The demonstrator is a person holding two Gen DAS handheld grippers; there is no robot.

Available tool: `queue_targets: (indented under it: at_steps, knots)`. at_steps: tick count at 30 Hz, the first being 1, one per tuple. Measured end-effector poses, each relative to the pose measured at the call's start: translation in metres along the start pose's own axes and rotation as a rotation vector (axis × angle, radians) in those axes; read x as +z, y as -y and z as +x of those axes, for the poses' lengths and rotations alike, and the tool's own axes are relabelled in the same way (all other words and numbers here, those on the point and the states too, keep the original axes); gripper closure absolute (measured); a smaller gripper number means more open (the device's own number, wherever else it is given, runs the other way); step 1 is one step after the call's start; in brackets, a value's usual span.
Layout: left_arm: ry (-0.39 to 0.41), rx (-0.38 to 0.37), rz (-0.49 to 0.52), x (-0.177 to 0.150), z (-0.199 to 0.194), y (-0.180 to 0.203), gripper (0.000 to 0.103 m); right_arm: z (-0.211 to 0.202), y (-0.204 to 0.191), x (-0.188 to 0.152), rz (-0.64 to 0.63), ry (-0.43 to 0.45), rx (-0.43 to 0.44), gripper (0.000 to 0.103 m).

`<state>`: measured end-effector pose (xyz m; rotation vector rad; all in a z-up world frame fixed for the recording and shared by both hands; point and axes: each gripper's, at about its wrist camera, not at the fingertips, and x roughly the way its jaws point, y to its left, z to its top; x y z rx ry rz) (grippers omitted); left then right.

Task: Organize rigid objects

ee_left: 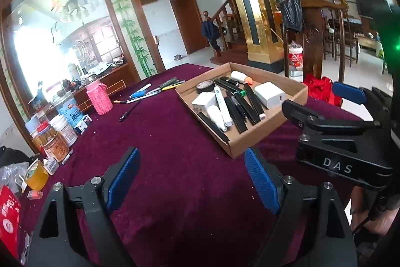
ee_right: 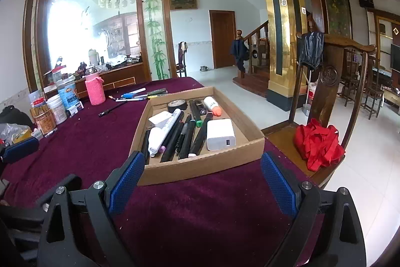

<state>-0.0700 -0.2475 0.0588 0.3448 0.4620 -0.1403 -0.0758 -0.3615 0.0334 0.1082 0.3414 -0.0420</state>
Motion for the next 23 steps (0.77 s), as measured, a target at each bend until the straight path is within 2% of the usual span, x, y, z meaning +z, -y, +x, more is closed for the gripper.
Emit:
queue_targets:
  at_steps: [16,23]
  knots:
    - [-0.044,-0.085,-0.021,-0.0047,0.0029,0.0063,0.017,0.0035,0.0059,-0.0049,0.017,-0.02,-0.004,0.012]
    - [-0.043,-0.051,-0.035,-0.0076,0.0035,0.0018,0.017,0.0045,0.0059,-0.0044,0.018,-0.023,-0.005,0.012]
